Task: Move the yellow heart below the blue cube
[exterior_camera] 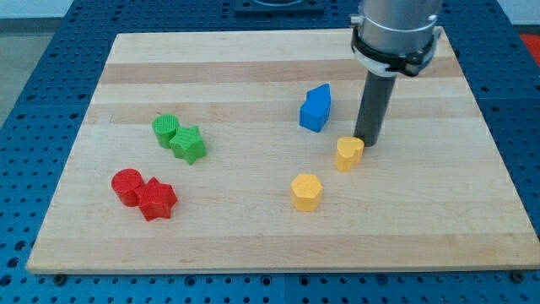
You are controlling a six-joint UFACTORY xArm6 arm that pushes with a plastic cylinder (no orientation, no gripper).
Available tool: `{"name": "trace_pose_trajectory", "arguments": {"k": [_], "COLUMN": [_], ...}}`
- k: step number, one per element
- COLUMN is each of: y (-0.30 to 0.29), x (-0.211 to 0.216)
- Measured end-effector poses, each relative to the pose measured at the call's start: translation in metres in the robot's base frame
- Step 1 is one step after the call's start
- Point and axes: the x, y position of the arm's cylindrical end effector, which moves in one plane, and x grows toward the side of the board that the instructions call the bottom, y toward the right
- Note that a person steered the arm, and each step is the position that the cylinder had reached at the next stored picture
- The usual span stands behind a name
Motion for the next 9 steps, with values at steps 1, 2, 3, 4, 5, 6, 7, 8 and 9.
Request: {"name": "trace_pose_trajectory", "arguments": {"k": [1, 2, 3, 4, 5, 6, 7, 8, 9], "y": [0.0, -0.02, -0.06, -0.058, -0.036, -0.045, -0.084, -0.104, -0.103], "x": [0.019, 0.037, 0.042, 0.038, 0.055, 0.077, 0.074, 0.046, 0.019]}}
